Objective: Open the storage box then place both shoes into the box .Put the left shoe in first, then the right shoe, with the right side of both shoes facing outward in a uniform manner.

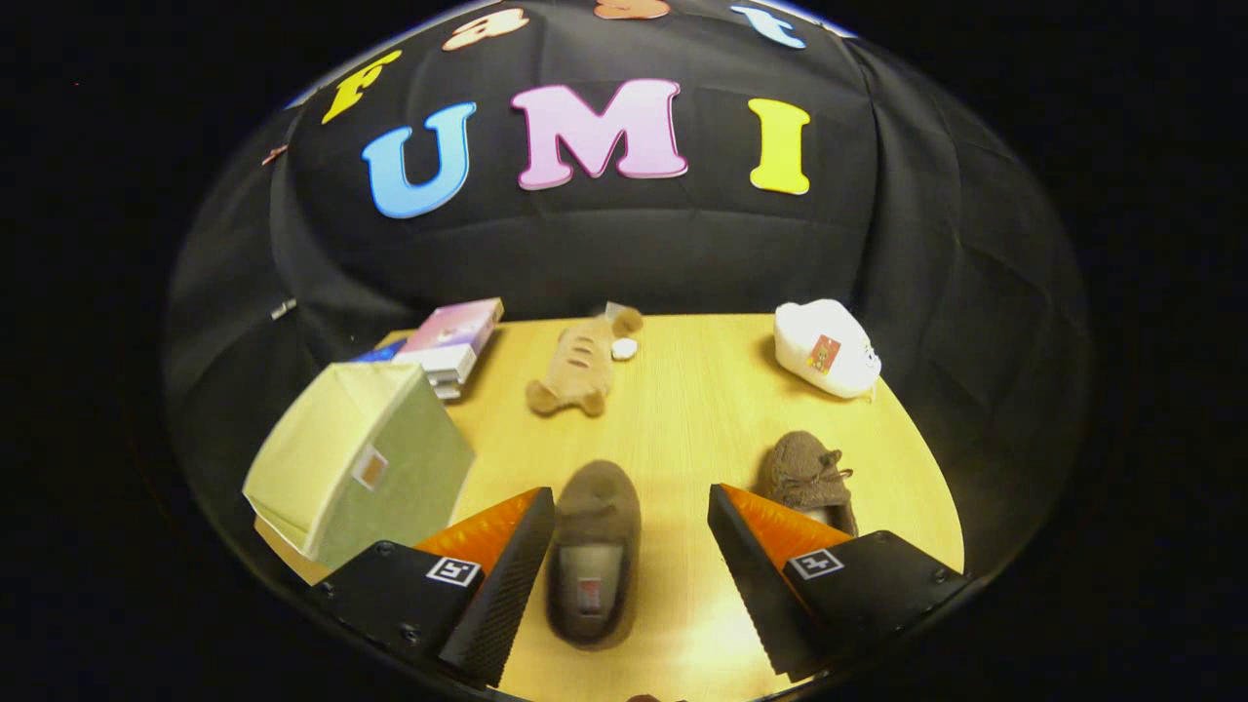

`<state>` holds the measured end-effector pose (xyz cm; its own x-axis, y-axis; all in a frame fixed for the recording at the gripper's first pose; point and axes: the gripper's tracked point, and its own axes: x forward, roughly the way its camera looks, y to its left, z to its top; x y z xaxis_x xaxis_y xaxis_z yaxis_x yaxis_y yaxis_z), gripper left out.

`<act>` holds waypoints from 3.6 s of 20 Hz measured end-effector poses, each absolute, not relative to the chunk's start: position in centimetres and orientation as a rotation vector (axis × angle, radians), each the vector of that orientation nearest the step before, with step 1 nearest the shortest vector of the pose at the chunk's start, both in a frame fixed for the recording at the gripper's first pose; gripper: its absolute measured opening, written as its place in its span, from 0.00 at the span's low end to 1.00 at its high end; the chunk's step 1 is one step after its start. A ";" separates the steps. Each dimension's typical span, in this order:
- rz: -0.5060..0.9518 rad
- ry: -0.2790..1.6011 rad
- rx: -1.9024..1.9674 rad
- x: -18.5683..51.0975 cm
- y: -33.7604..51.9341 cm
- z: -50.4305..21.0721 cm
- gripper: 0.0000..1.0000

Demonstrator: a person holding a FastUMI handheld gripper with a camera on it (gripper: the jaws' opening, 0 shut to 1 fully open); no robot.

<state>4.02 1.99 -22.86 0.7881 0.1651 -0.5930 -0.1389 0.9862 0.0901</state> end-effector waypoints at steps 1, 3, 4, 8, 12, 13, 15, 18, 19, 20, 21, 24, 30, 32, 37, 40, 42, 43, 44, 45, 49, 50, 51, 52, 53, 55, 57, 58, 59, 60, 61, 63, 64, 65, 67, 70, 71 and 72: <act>0.202 0.676 0.037 3.5 2.5 -24.6 0.98; 0.233 0.707 0.008 3.0 2.4 -27.2 0.98; 0.242 0.724 -0.021 3.1 2.0 -28.7 0.98; 0.250 0.792 -0.073 4.3 2.2 -32.8 0.99; 0.259 0.844 -0.050 6.7 3.7 -34.7 0.95; 0.263 0.857 -0.039 6.8 4.1 -35.1 0.88; 0.267 0.872 -0.015 6.7 4.8 -35.1 0.65; 0.194 0.906 -0.029 6.2 3.1 -35.8 0.26; 0.183 0.925 -0.006 6.1 3.0 -35.9 0.18; 0.177 0.932 0.008 6.1 3.2 -35.8 0.11; 0.179 0.935 0.014 6.1 3.3 -35.7 0.11; 0.190 0.948 0.037 5.8 3.6 -35.5 0.05; 0.159 0.904 0.083 5.8 3.9 -29.9 0.05; 0.164 0.869 0.109 6.0 4.7 -26.5 0.05; 0.204 0.802 0.203 6.6 9.0 -18.6 0.05; 0.239 0.776 0.241 6.7 13.4 -15.0 0.05; 0.266 0.779 0.256 6.5 16.5 -13.6 0.05; 0.273 0.782 0.261 6.5 18.0 -13.2 0.05; 0.279 0.790 0.269 6.3 19.5 -12.9 0.05; 0.288 0.800 0.279 6.1 21.1 -12.8 0.05; 0.311 0.848 0.263 5.3 27.1 -14.0 0.05; 0.314 0.854 0.249 5.2 28.2 -14.2 0.05; 0.312 0.858 0.237 5.2 29.1 -14.5 0.05; 0.307 0.859 0.227 5.1 30.0 -14.9 0.06; 0.302 0.862 0.222 5.1 30.9 -15.2 0.06; 0.293 0.873 0.222 5.1 32.6 -16.1 0.07; 0.270 0.881 0.222 5.4 33.8 -17.0 0.08; 0.256 0.885 0.220 5.4 34.3 -17.5 0.09; 0.242 0.894 0.219 5.5 34.7 -18.2 0.09; 0.231 0.904 0.222 5.4 35.1 -18.7 0.12; 0.225 0.918 0.234 5.3 35.7 -19.2 0.12; 0.233 0.953 0.260 4.9 37.0 -20.3 0.16; 0.249 0.972 0.267 4.6 37.5 -20.5 0.26; 0.269 0.984 0.260 4.3 37.8 -20.7 0.44; 0.311 0.984 0.235 3.8 38.1 -20.6 0.81; 0.354 0.980 0.215 3.0 37.8 -19.9 0.99; 0.361 0.975 0.208 2.9 37.5 -19.6 0.99; 0.364 0.964 0.202 2.9 36.9 -19.2 0.99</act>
